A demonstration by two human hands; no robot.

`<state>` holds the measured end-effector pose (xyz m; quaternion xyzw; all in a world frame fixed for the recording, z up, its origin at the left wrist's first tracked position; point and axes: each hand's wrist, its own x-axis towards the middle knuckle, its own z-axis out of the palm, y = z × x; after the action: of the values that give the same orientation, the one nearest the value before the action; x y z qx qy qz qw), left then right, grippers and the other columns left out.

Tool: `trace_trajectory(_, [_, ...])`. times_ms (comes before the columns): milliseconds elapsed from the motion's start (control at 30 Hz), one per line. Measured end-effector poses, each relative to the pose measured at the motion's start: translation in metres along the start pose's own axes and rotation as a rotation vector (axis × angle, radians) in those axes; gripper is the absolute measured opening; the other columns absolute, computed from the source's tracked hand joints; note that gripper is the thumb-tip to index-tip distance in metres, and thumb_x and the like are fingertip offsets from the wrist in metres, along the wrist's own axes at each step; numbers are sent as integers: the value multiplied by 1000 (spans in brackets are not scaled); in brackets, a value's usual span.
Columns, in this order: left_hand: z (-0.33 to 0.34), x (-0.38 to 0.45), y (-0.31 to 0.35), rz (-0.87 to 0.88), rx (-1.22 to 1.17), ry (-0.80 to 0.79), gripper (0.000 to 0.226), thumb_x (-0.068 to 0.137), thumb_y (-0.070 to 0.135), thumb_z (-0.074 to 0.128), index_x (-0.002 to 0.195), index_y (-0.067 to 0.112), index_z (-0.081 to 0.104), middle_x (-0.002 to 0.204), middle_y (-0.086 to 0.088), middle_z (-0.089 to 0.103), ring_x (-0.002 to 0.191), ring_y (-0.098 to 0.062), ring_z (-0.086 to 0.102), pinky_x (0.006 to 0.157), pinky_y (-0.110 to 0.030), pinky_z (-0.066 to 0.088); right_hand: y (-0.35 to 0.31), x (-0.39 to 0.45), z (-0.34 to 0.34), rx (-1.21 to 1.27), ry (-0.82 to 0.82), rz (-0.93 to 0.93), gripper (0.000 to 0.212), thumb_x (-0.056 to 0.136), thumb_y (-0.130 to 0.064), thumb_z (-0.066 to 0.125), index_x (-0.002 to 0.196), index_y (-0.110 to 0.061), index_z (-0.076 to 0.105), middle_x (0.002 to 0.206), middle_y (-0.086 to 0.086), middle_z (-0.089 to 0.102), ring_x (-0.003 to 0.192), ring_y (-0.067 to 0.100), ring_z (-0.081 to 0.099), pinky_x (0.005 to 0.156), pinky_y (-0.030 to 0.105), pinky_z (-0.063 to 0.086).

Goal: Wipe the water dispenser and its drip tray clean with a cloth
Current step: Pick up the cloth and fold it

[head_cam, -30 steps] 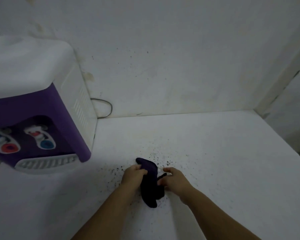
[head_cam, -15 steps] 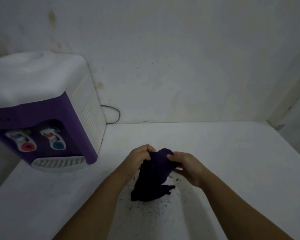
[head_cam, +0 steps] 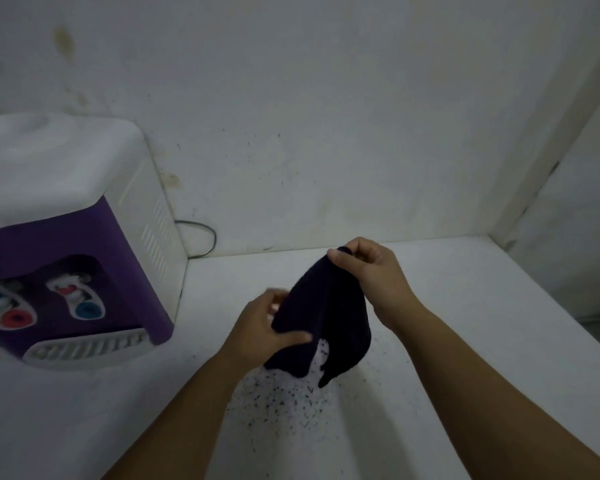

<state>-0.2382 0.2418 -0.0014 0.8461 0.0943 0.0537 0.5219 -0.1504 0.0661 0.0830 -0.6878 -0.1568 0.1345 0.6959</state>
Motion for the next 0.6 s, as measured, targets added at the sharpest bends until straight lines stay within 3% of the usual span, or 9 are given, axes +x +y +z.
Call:
trace_trajectory(67, [11, -6, -19, -25, 143, 54, 27, 72, 21, 81, 92, 23, 64, 90, 10, 64, 84, -11, 59, 69, -8, 44, -5, -2, 1, 10, 41, 4, 20, 82, -23, 72, 73, -11, 59, 75, 14, 56, 71, 24, 54, 68, 37, 45])
trace_trajectory(133, [20, -10, -35, -233, 191, 128, 12, 81, 22, 72, 86, 19, 62, 87, 2, 65, 84, -18, 62, 73, -21, 50, -8, -3, 2, 2, 75, 17, 21, 83, -27, 72, 70, -17, 57, 75, 14, 57, 70, 24, 54, 66, 36, 43])
trace_trajectory(167, [26, -11, -42, -340, 225, 58, 11, 84, 25, 69, 86, 17, 61, 87, 0, 64, 84, -18, 62, 74, -24, 49, -10, -4, 2, -5, 99, 23, 22, 84, -27, 71, 71, -18, 57, 75, 13, 59, 69, 23, 55, 63, 33, 43])
trace_trajectory(233, [43, -13, -44, -495, 242, -260, 13, 88, 26, 63, 82, 16, 60, 81, -1, 61, 72, -12, 59, 69, -21, 47, -14, -4, 0, -4, 143, 24, 22, 85, -28, 69, 71, -19, 56, 73, 9, 61, 65, 21, 56, 55, 27, 44])
trace_trajectory(300, [61, -16, -35, -655, -29, -410, 12, 91, 21, 62, 80, 14, 62, 76, -2, 61, 61, -8, 56, 61, -20, 48, -18, -4, -4, 8, 168, 38, 22, 86, -28, 68, 71, -19, 54, 70, 4, 61, 61, 18, 56, 49, 23, 43])
trace_trajectory(433, [83, -8, -21, -845, -644, -244, 22, 92, 26, 60, 95, 4, 62, 97, -9, 64, 83, -17, 60, 69, -24, 52, -21, -1, -17, 114, 219, 58, 19, 86, -23, 67, 73, -17, 54, 69, 2, 60, 64, 17, 56, 52, 27, 46])
trace_trajectory(533, [83, 9, -14, -791, -950, -75, 39, 88, 28, 65, 118, 4, 55, 118, -12, 59, 114, -25, 55, 95, -33, 45, -22, 4, -29, 181, 281, 54, 21, 86, -15, 64, 70, -16, 52, 68, 1, 58, 64, 14, 55, 58, 26, 46])
trace_trajectory(600, [80, 23, -9, -684, -1032, 68, 35, 92, 25, 59, 123, 10, 51, 120, -8, 58, 117, -23, 52, 105, -34, 39, -22, 10, -43, 211, 335, 61, 19, 85, -11, 62, 70, -15, 51, 71, 4, 56, 67, 16, 53, 61, 29, 45])
